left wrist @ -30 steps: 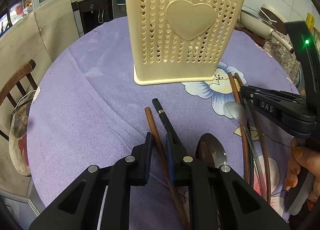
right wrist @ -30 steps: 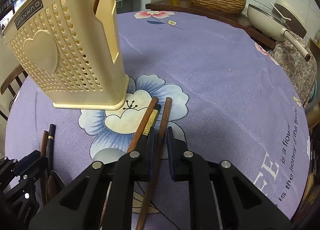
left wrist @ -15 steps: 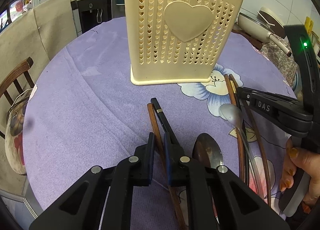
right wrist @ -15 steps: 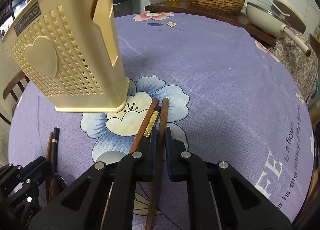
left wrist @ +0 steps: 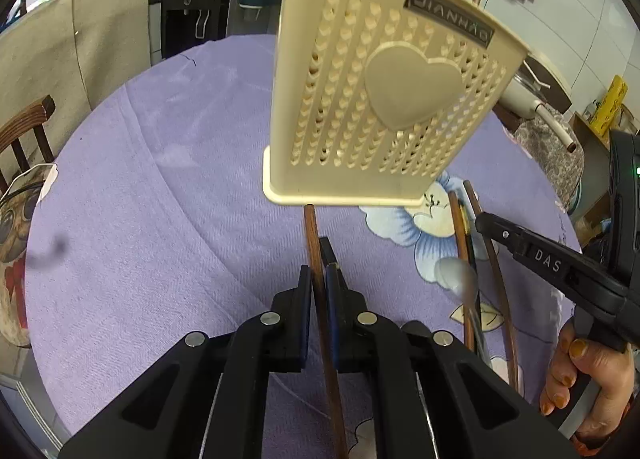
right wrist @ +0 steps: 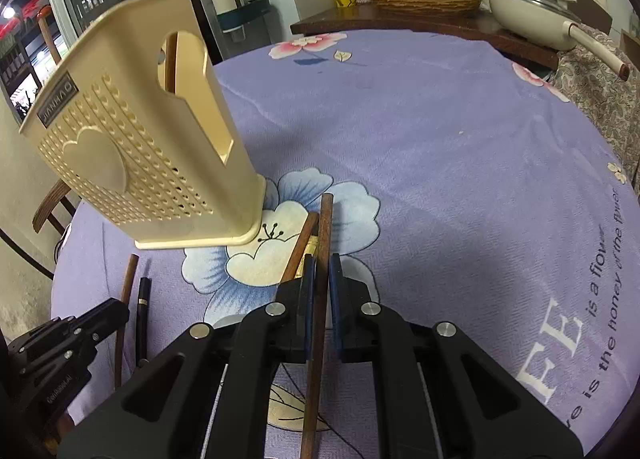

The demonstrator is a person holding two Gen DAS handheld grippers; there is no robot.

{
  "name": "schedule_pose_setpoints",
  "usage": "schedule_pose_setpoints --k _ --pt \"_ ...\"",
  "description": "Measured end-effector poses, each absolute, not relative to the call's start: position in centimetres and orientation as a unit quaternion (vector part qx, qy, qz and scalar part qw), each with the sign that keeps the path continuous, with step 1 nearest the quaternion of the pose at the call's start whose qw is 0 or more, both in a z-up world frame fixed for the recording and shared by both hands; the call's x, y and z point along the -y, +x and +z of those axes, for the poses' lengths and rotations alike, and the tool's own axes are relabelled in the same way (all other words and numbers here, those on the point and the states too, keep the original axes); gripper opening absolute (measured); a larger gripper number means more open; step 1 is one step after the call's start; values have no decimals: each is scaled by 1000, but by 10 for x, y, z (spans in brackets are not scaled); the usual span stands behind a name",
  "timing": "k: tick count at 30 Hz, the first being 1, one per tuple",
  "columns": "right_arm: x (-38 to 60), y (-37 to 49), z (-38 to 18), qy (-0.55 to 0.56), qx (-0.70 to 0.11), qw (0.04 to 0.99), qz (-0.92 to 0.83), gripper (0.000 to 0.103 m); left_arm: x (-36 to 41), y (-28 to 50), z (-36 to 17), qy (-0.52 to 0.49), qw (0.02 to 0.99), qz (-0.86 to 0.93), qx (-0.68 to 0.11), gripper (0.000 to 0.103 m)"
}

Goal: Organize utensils
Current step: 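Close the left gripper on a wooden chopstick while the right gripper grasps another, then lift the left tool's chopstick into the holder while the right tool lowers its chopstick in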

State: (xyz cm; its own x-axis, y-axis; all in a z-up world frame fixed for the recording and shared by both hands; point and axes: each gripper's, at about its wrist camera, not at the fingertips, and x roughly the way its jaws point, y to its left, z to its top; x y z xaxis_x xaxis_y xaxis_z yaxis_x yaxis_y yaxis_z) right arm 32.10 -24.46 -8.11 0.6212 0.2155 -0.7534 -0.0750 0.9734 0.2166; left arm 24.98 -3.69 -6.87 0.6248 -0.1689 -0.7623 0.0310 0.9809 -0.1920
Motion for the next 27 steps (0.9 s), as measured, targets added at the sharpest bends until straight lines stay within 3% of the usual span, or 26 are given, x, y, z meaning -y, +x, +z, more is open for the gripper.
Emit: schedule_pose_setpoints --k 27 --pt "289 230 46 106 -285 935 185 8 6 199 52 -97 954 -74 -275 6"
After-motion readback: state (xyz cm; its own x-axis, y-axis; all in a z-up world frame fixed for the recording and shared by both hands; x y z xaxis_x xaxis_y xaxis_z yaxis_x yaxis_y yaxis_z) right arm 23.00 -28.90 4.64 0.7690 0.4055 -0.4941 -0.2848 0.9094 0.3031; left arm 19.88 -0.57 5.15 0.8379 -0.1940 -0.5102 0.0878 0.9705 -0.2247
